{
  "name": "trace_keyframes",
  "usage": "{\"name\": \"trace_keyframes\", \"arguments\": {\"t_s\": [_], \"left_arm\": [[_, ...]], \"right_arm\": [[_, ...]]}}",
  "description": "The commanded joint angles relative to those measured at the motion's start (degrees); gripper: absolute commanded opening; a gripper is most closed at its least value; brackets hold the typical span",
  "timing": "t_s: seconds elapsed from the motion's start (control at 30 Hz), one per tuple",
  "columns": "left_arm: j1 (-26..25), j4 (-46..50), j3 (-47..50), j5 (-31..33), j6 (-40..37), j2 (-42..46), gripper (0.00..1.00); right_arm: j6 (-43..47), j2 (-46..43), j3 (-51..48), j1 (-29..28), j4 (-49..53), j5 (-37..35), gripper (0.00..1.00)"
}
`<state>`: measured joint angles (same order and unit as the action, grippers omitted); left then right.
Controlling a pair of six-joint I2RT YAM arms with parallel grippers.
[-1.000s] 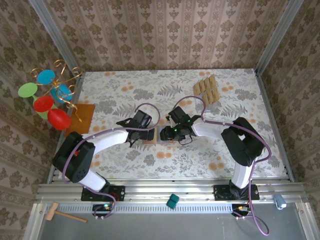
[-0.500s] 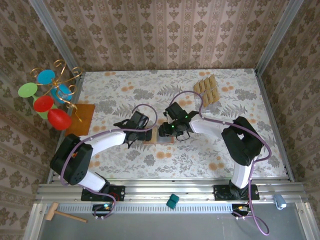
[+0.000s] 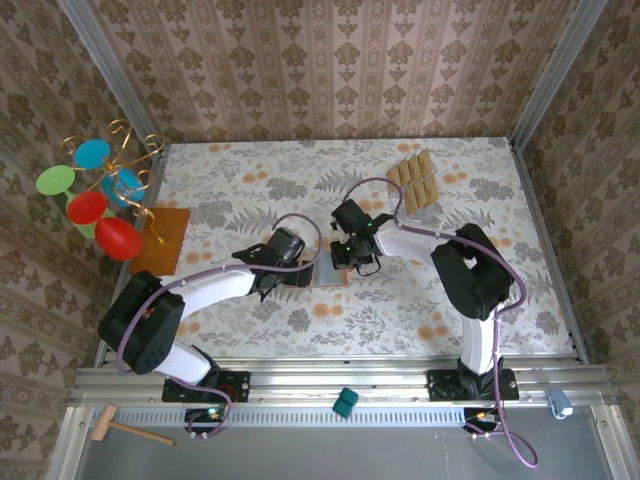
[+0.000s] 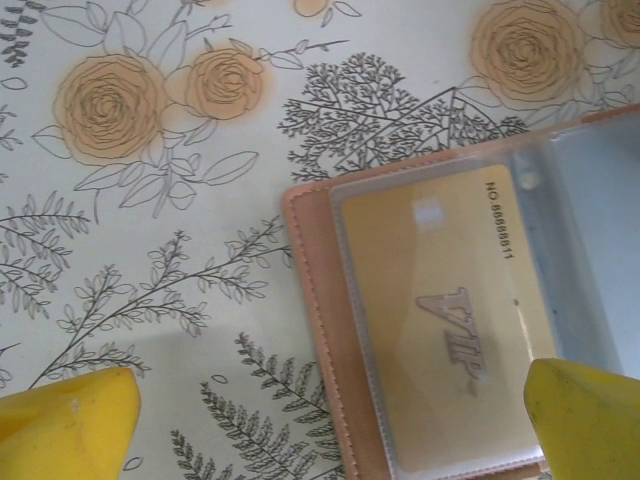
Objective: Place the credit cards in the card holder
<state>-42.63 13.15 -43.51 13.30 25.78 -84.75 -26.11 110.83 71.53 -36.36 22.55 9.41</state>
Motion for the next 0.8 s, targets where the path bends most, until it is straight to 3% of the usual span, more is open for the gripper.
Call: {"name": "trace_keyframes", "arguments": {"t_s": [0.0,0.77], "left_arm": [[-1.0,-1.1,-0.6,-0.1,0.6,-0.7,1.0],[-4.6,-3.9,-3.4,0.9,-0.9,-7.9,1.0]], "right_arm": [[1.2,2.0,2.2,0.0,1.0,0.6,0.1],[-0.4,3.3,0.9,-0.6,-1.9,3.0,0.1]]}}
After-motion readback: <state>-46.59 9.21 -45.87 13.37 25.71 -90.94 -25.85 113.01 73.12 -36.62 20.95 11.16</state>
